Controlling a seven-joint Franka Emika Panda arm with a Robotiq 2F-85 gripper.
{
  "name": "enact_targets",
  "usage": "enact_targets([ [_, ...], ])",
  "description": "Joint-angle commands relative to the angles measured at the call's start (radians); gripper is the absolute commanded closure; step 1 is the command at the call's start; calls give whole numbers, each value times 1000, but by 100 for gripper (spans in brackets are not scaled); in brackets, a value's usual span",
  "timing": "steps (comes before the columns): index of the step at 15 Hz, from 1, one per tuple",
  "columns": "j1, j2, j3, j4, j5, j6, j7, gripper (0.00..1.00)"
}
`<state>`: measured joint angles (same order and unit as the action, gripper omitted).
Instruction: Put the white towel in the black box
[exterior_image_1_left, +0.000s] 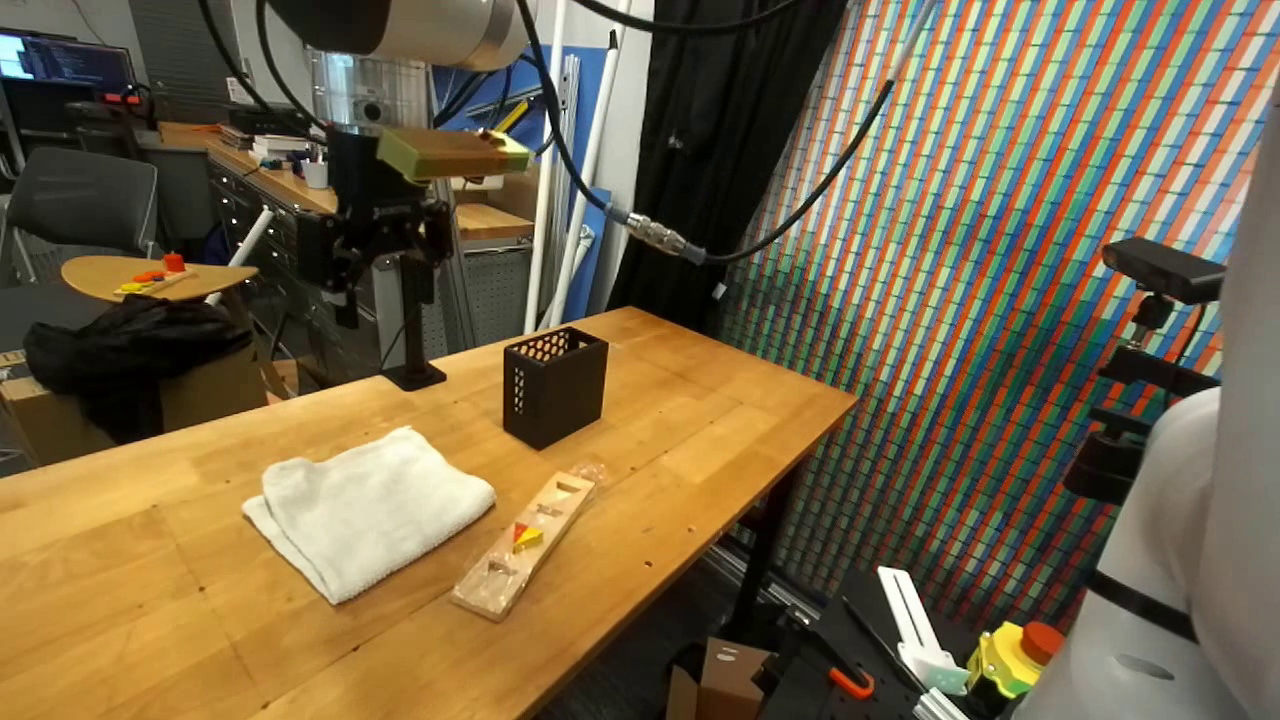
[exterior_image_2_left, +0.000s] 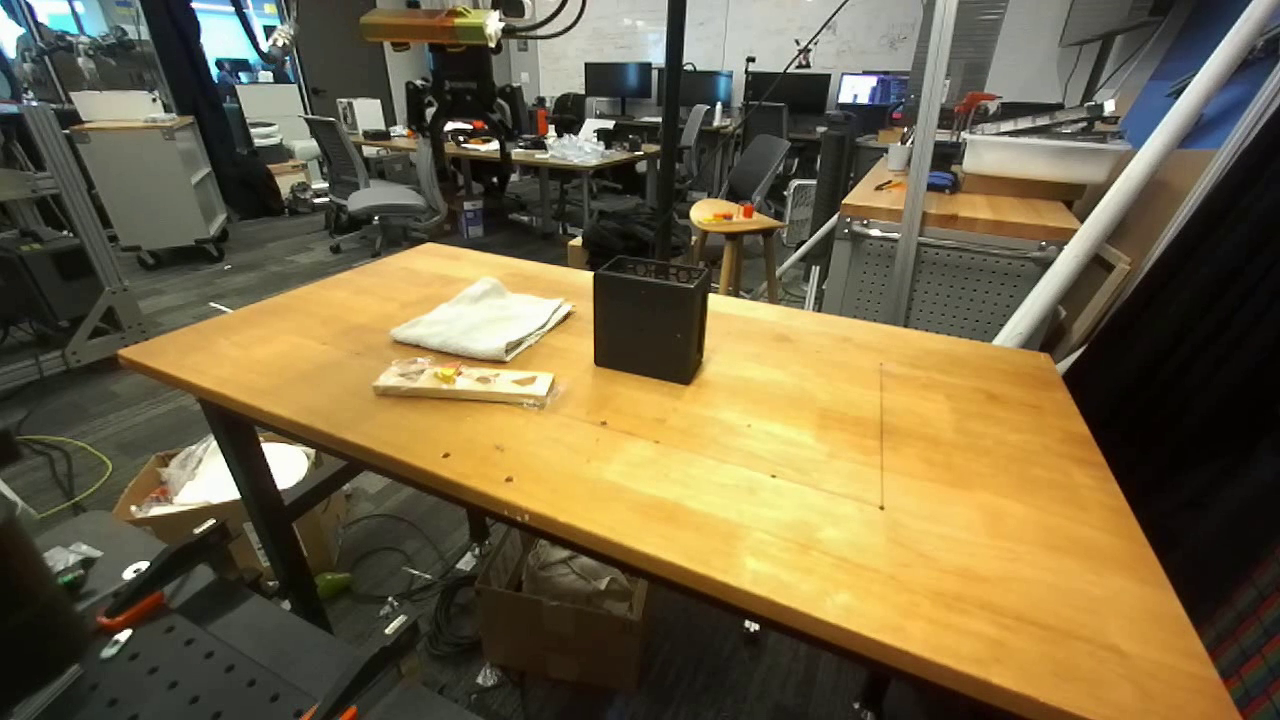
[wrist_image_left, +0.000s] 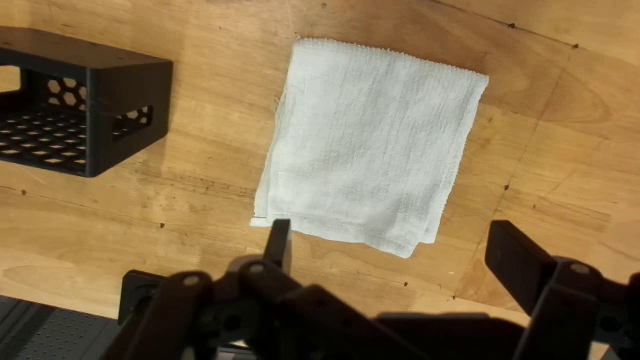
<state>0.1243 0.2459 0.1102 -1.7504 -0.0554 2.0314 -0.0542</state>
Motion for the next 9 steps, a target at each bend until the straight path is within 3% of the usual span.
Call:
enact_targets([
  [1,37,96,6,89,-41,13,41,0],
  [9,22,249,7,99,-8,107,-61,0],
])
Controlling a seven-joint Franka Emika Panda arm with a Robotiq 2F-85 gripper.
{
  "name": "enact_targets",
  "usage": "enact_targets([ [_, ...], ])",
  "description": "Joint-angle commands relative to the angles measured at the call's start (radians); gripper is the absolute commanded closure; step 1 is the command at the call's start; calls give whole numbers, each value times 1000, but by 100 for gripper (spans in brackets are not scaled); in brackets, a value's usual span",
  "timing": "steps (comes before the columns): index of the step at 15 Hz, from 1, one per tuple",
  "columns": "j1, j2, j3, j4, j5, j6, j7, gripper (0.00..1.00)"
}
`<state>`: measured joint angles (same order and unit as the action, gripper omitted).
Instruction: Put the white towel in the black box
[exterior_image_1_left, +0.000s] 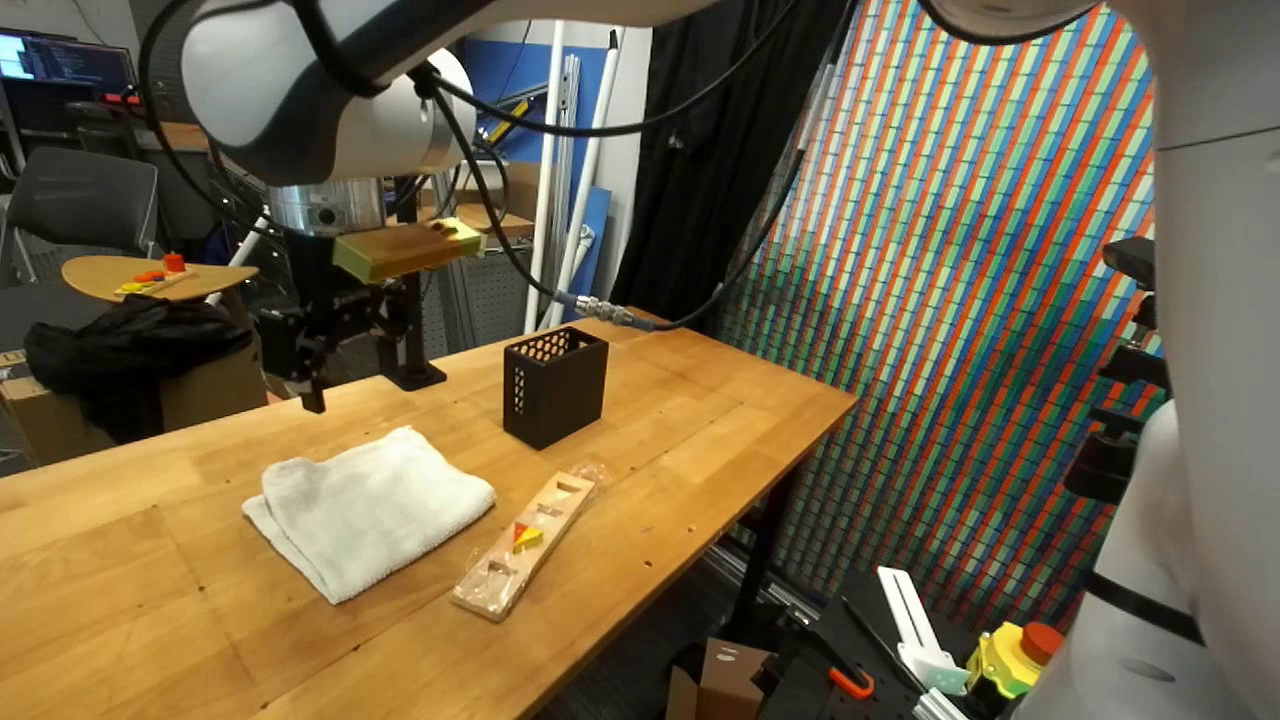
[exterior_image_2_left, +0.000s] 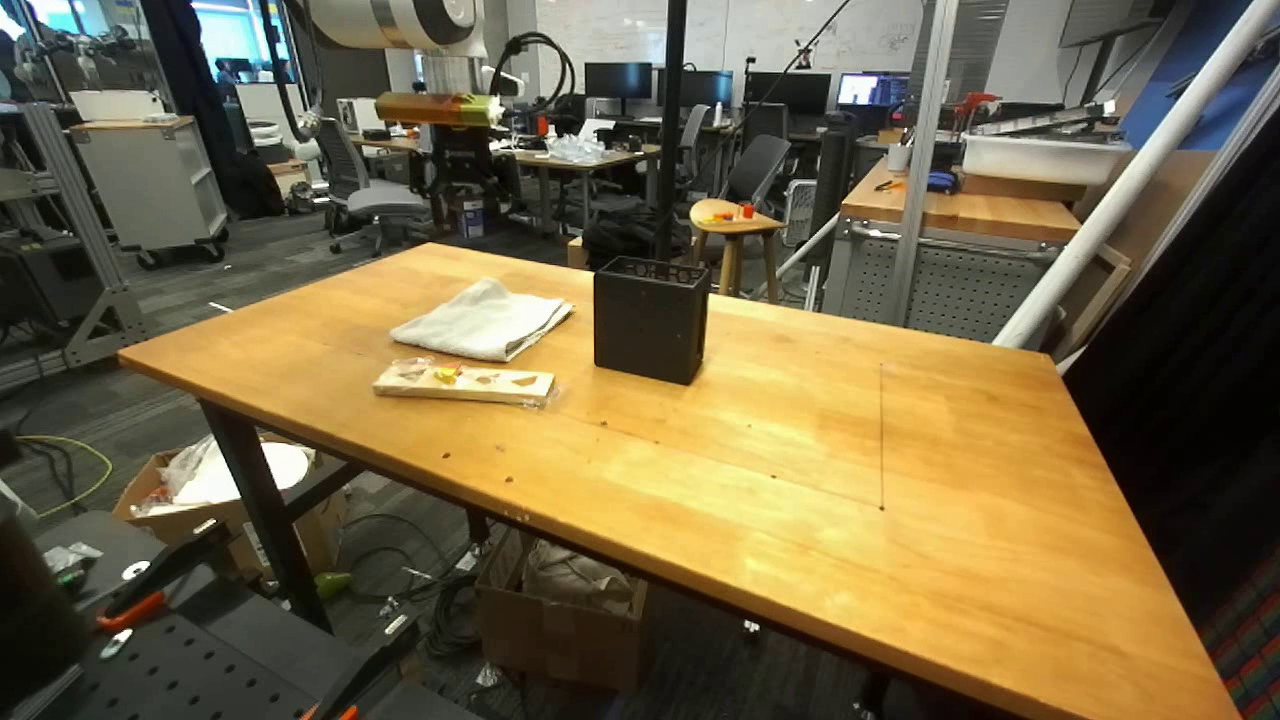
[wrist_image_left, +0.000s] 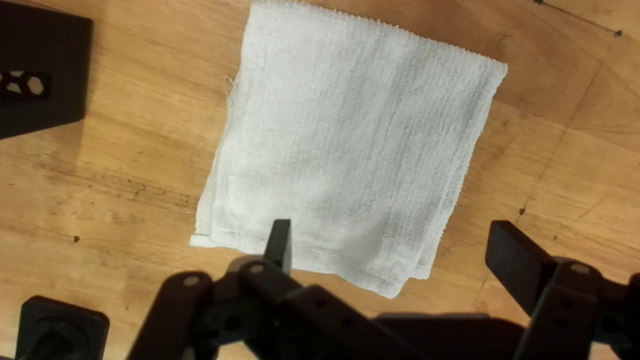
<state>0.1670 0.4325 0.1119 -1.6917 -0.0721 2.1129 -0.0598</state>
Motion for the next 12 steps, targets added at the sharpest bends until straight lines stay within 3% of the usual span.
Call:
enact_targets([
  [1,-27,86,4,48,7,28,-70,0],
  [12,-52,296,3,178,11,1,-116,0],
])
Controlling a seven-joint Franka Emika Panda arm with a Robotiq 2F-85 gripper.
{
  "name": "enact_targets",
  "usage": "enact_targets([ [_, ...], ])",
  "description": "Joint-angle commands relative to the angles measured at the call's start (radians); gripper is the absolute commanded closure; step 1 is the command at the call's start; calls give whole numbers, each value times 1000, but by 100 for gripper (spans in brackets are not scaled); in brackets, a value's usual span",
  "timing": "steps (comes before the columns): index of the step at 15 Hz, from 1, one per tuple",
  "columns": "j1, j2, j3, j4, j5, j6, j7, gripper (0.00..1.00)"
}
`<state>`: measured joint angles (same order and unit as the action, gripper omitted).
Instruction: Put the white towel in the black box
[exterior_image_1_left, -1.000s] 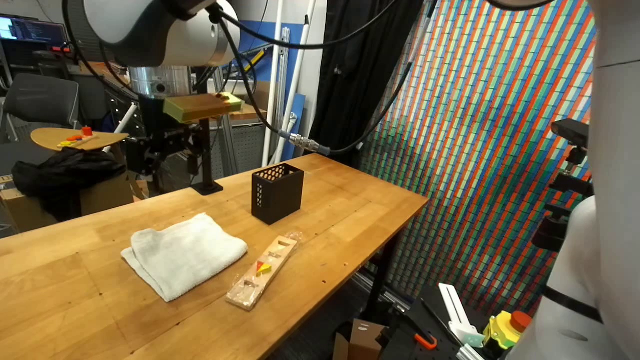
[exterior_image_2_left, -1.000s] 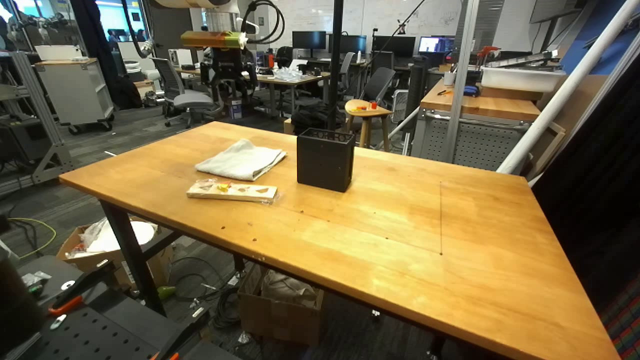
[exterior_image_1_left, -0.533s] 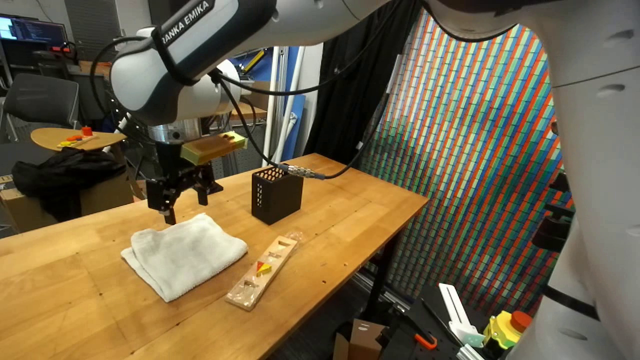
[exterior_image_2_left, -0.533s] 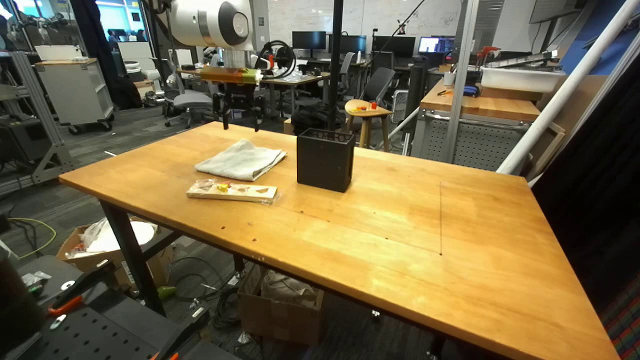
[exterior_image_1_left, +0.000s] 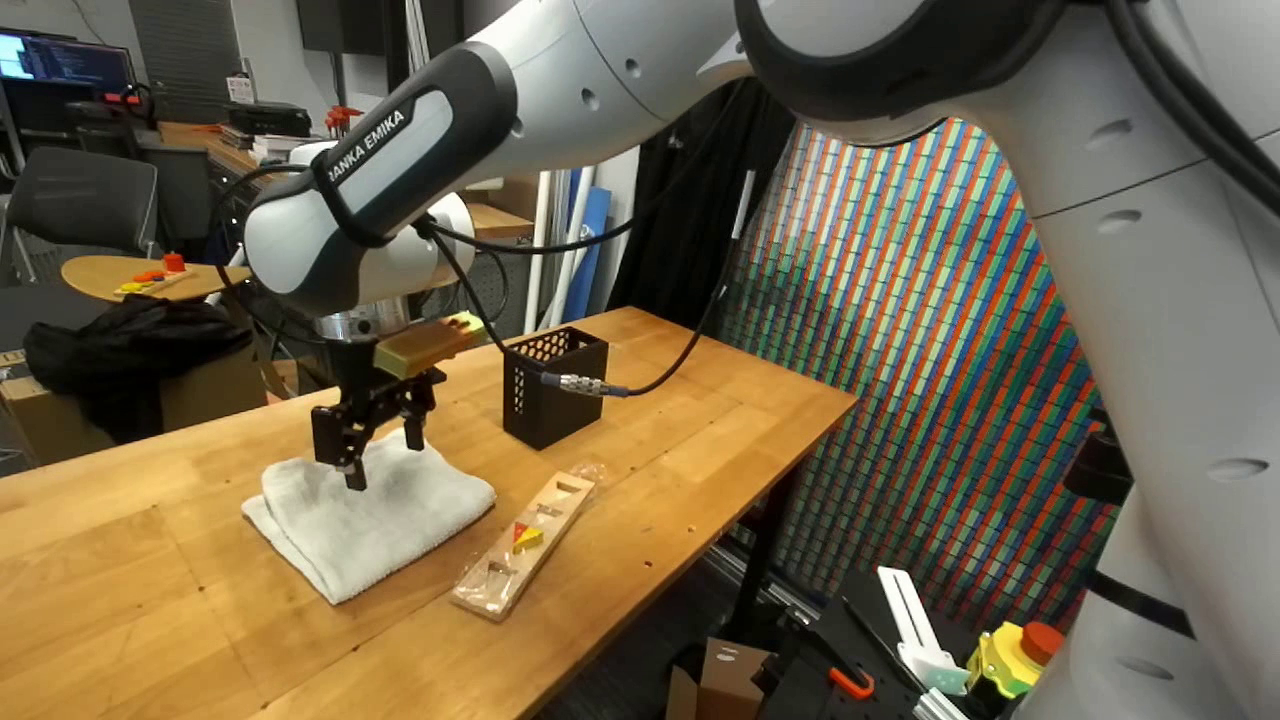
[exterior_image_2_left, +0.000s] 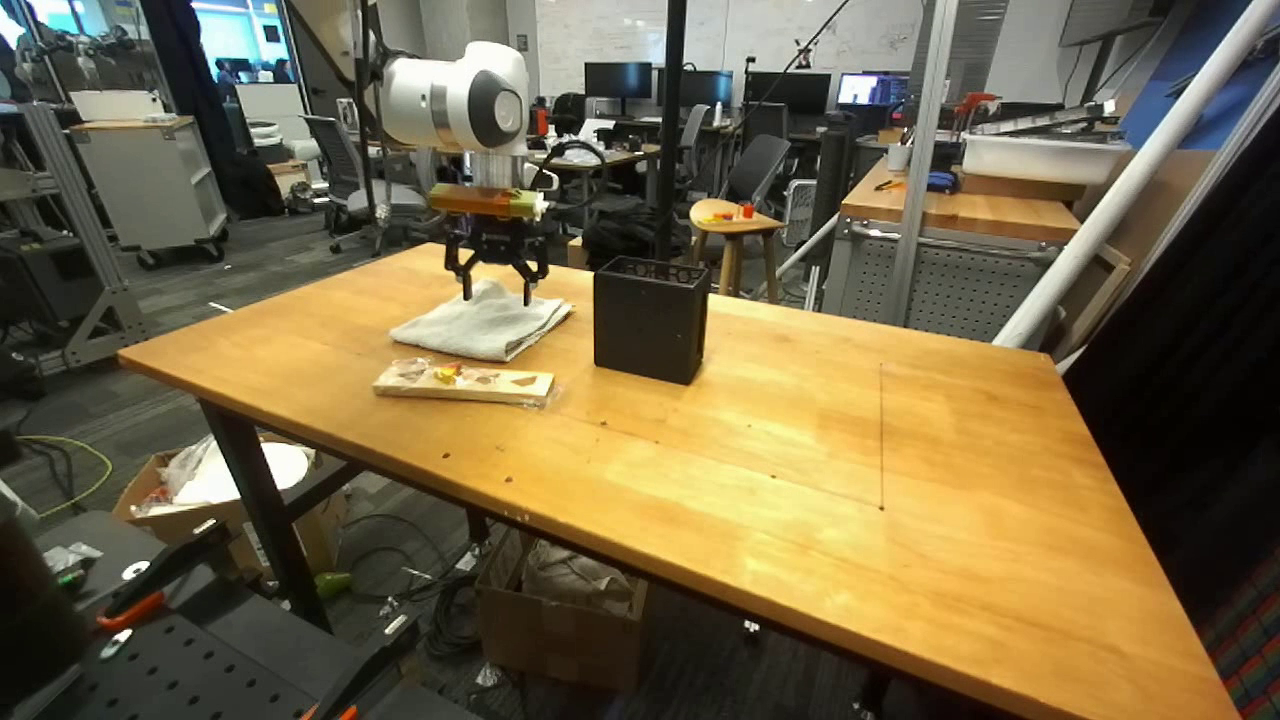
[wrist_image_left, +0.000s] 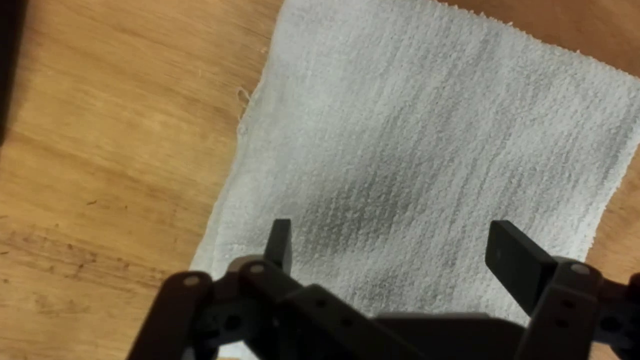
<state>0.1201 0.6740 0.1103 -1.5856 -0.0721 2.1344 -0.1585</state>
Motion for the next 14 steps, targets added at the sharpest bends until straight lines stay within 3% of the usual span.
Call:
enact_targets([
  [1,-6,61,7,75,14,-22,-18,0],
  [10,-15,135,7,121,28,-21,-18,0],
  [11,-15,138,6,125,27,-24,-17,2],
  [12,-17,140,6,126,29,-23,-17,26],
  [14,-20,134,8,125,34,-28,-15,28],
])
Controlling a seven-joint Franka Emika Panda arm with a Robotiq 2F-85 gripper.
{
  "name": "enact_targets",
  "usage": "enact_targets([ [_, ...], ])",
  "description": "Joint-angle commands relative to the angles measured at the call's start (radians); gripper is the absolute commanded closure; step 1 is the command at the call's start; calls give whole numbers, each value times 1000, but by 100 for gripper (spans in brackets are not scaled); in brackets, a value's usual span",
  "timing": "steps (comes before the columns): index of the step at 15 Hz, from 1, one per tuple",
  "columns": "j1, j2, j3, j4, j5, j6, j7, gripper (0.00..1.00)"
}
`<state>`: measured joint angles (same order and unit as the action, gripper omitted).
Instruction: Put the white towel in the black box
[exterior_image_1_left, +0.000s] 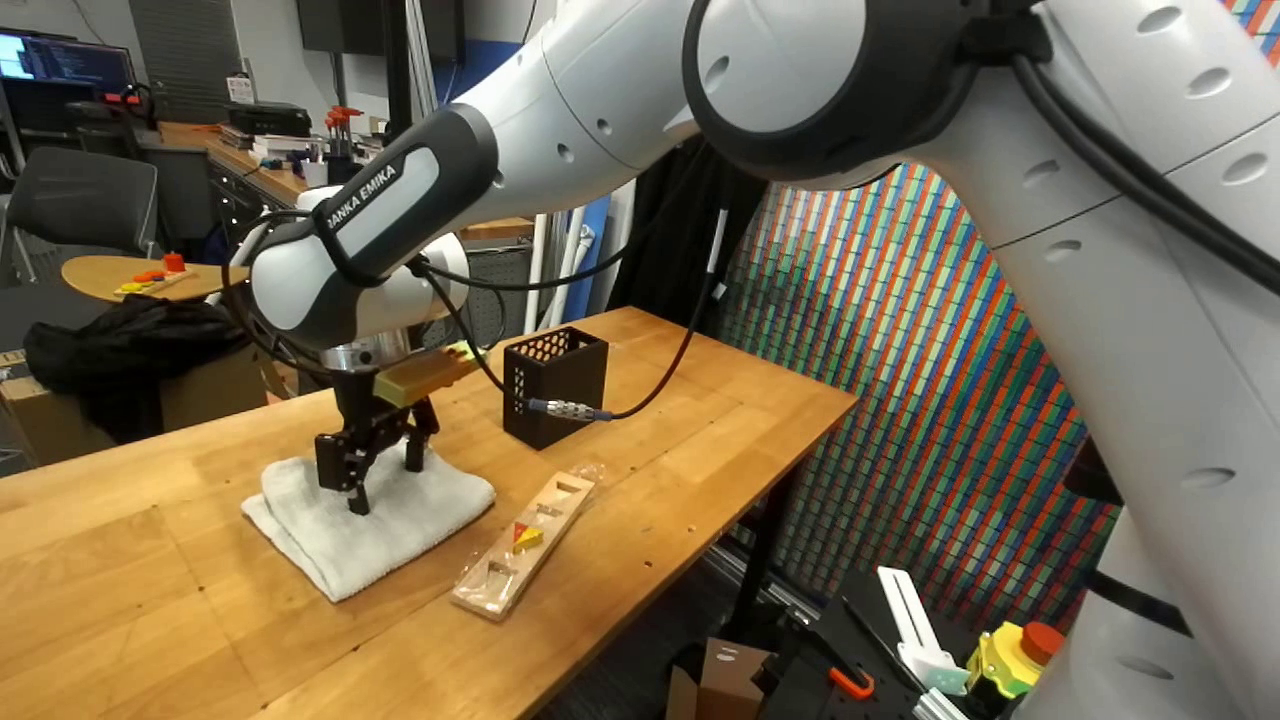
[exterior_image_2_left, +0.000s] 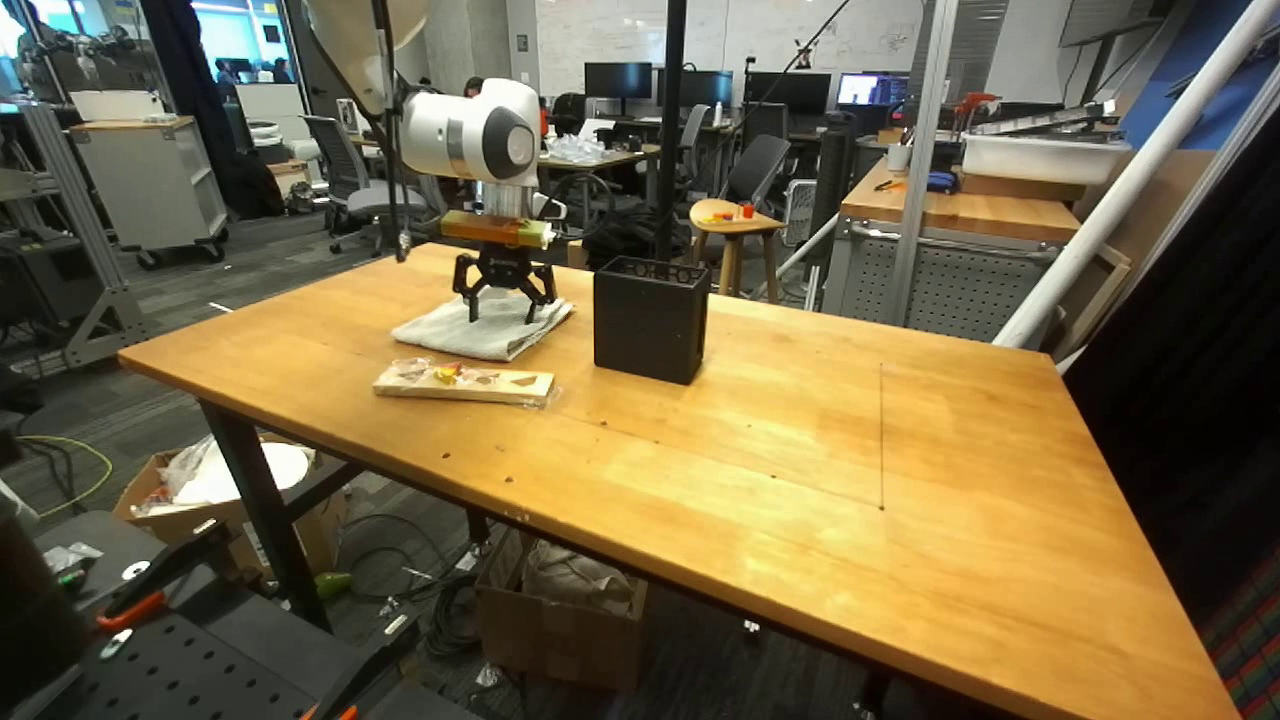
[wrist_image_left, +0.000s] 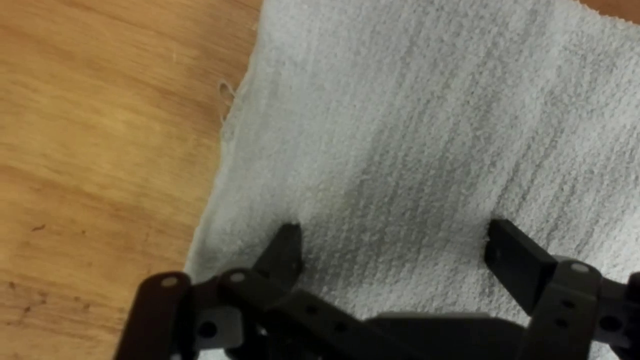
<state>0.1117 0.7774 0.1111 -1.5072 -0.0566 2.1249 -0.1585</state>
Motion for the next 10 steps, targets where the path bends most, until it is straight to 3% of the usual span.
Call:
enact_targets([
  [1,-12,24,6,45,20,-19,-11,34],
  [5,-14,-5,4,33,22,-26,-4,67],
  [10,-13,-53,0,1,21,-37,14,100],
])
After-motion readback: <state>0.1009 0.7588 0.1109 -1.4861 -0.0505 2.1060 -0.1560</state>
